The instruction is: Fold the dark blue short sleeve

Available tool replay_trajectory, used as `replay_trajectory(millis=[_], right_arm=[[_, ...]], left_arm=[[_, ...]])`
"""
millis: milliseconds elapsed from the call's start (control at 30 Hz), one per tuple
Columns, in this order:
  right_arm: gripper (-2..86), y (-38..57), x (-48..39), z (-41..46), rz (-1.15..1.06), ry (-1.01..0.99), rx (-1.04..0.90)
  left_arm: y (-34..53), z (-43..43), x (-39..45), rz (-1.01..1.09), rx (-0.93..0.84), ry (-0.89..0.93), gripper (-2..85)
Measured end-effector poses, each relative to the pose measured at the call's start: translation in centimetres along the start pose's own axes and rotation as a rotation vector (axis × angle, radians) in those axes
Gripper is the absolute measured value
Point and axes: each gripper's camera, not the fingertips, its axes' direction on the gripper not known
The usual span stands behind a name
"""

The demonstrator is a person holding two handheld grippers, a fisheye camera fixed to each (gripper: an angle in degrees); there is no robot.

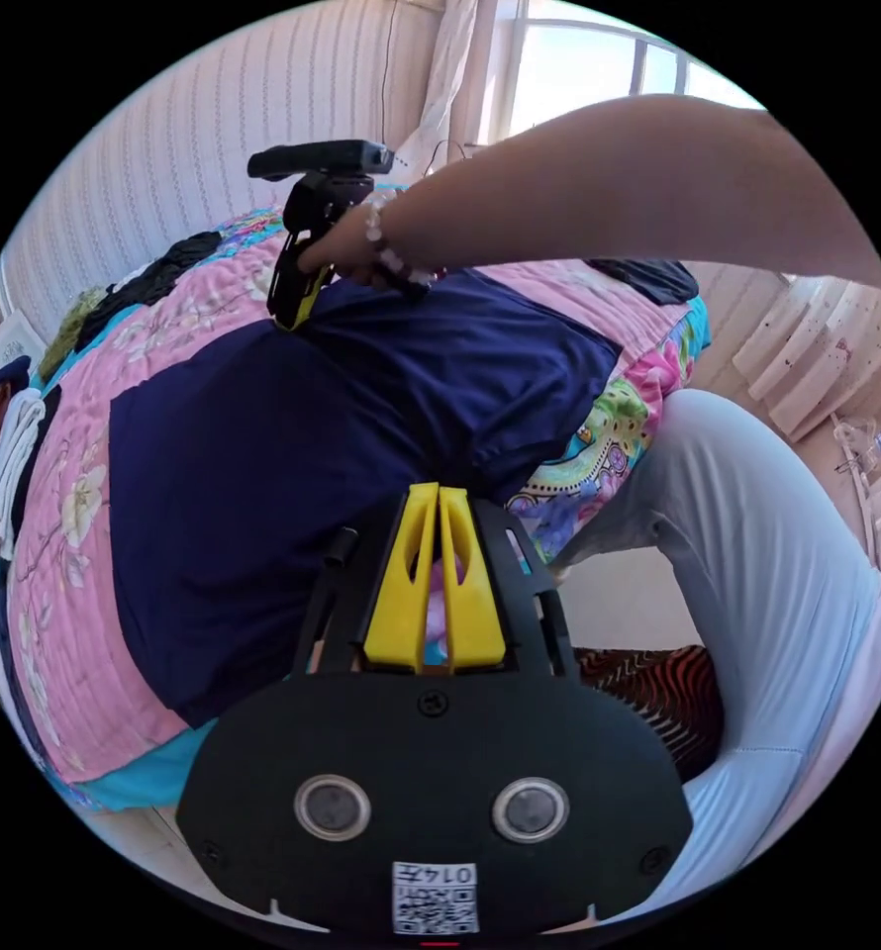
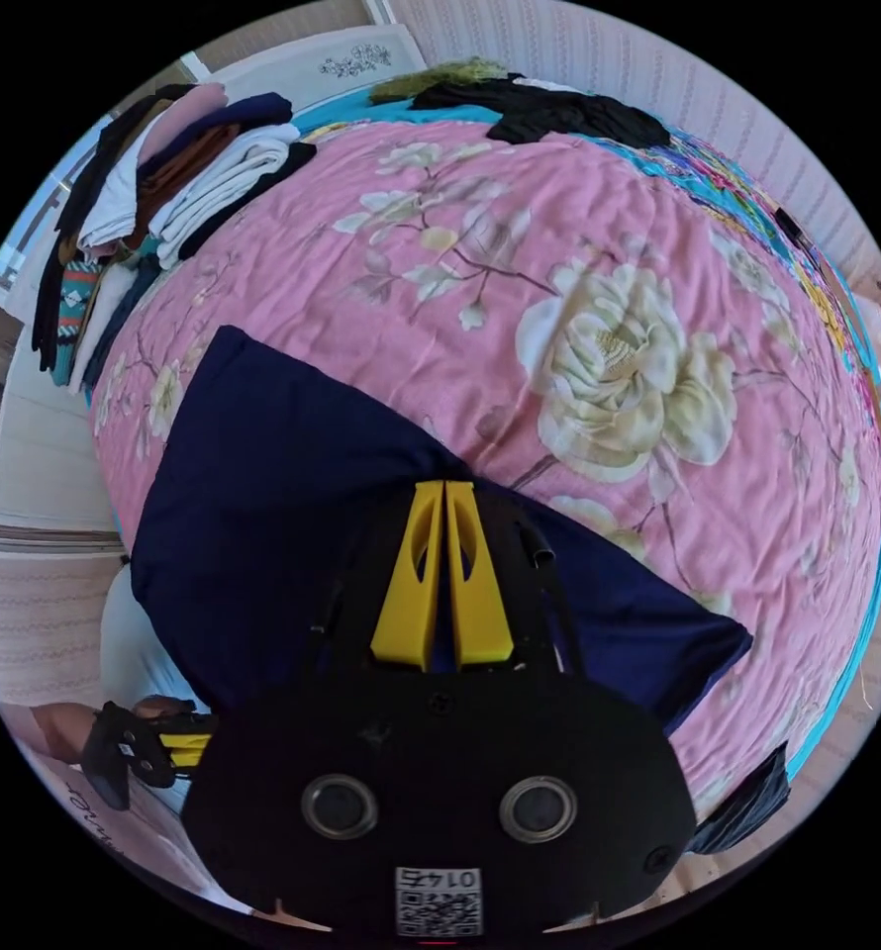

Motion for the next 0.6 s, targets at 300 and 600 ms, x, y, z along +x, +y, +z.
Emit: replay_trajectory(millis=[300, 600], right_arm=[[-0.5, -0.6, -4.2, 0.1, -0.111, 0.132, -0.052], [-0.6, 2.9, -6.4, -1.9, -0.105, 0.182, 0.126]], left_arm=[[-2.2, 0.9, 2.5, 0.046, -0.079, -0.033, -1.0], [-4.6, 0.0, 3.1, 0.052, -0.037, -0.016, -1.0]])
